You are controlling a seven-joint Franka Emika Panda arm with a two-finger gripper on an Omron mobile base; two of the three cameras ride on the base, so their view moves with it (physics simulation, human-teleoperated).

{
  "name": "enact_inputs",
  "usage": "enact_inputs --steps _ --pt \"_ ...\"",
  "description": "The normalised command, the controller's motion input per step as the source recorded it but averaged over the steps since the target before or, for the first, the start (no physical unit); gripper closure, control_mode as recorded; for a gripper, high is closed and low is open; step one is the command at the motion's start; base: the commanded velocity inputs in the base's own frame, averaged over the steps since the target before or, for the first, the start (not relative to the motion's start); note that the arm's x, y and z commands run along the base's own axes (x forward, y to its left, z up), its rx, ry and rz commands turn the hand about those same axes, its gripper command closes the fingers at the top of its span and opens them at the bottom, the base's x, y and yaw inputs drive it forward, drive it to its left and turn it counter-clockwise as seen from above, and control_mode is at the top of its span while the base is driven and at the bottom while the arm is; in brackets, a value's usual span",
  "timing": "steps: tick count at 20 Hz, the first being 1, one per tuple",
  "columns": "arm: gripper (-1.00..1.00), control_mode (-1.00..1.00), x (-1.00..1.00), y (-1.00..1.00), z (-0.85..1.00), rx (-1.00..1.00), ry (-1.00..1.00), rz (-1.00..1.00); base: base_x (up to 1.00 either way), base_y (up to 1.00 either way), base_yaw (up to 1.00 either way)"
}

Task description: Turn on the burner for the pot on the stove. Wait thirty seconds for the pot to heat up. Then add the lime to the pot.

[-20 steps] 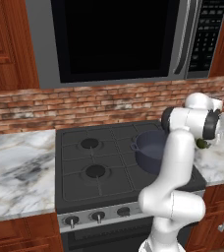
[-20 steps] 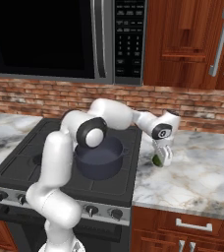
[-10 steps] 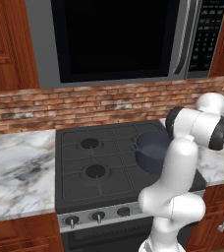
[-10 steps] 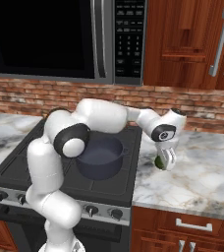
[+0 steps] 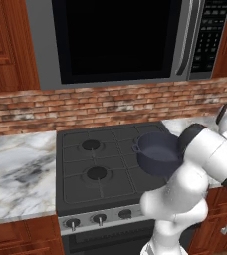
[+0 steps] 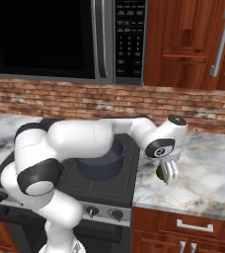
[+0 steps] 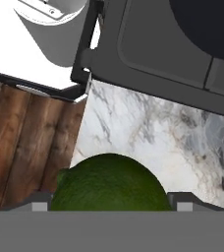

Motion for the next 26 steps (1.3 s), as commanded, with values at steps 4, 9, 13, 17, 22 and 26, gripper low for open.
enact_inputs --steps 4,9,13,17,22,26 --pt "1.00 -1.00 -0.40 0.00 0.90 -0.10 0.01 0.00 0.00 0.00 0.00" --pt "1.00 -1.00 -0.70 0.17 0.51 -0.13 -0.14 0.00 0.00 0.00 0.00" --pt "1.00 -1.00 -0.64 0.30 0.50 -0.13 -0.20 0.02 0.00 0.00 0.00" --pt "1.00 -1.00 -0.41 0.46 0.62 -0.17 -0.12 0.15 0.00 0.00 0.00" --pt "1.00 -1.00 -0.25 0.41 0.55 -0.20 -0.06 0.20 0.00 0.00 0.00" --pt "1.00 -1.00 -0.10 0.42 0.34 -0.25 -0.03 0.12 0.00 0.00 0.00"
